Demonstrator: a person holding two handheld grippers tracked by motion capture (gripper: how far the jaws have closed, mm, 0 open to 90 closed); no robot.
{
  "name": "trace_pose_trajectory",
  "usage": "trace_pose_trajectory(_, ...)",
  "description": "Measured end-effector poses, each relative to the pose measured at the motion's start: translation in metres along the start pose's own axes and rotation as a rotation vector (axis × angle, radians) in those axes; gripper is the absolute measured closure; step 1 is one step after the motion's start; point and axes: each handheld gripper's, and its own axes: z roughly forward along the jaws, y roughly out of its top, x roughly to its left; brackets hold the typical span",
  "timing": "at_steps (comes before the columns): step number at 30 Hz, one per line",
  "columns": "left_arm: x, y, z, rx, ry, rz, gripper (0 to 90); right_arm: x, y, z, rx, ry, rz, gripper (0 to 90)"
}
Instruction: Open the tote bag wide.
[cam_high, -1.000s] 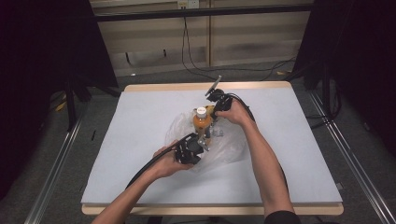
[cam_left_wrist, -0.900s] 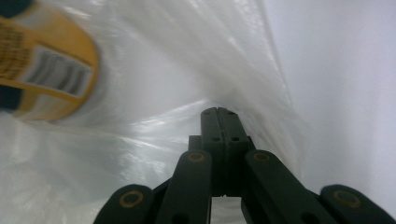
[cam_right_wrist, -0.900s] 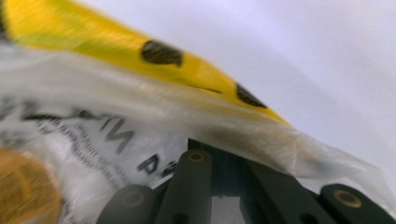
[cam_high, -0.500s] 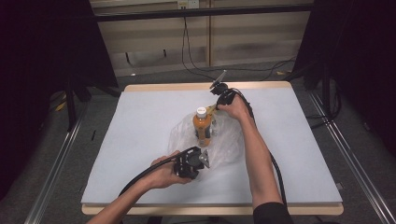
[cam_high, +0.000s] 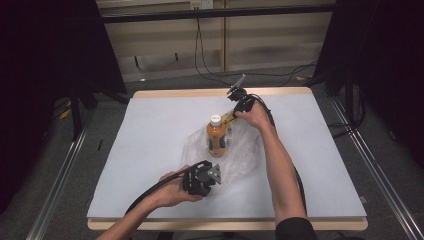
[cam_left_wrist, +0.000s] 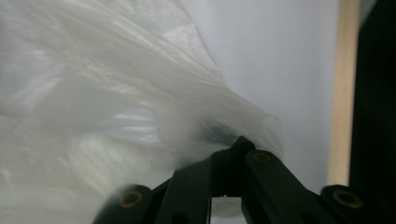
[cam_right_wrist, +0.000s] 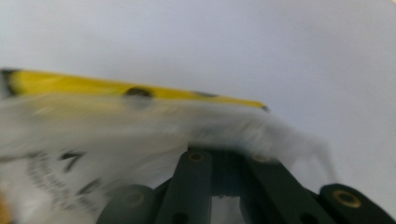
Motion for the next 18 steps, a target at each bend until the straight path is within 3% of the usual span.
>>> trace_pose_trajectory(2,0.003,-0.001,-0.006,-0.08,0.005,-0.043,90.0,0.006,0.0,-0.008,-0.028,0.039,-0.021,90.0)
trace_pose_trajectory(6,0.018,-0.004,-0.026,-0.182,0.021,-0.066,90.0,0.018,-0.005,-0.033,-0.136,0.132,-0.05,90.0)
trace_pose_trajectory(9,0.026,-0.004,-0.042,-0.232,0.044,-0.082,89.3,0.024,-0.012,-0.052,-0.201,0.166,-0.066,90.0)
trace_pose_trajectory(12,0.035,-0.004,-0.056,-0.272,0.064,-0.093,88.4,0.029,-0.024,-0.064,-0.246,0.186,-0.083,90.0)
trace_pose_trajectory(14,0.04,-0.004,-0.063,-0.3,0.091,-0.101,88.1,0.033,-0.033,-0.071,-0.268,0.175,-0.111,90.0)
trace_pose_trajectory(18,0.049,-0.002,-0.073,-0.339,0.104,-0.116,88.1,0.037,-0.047,-0.082,-0.292,0.181,-0.13,90.0)
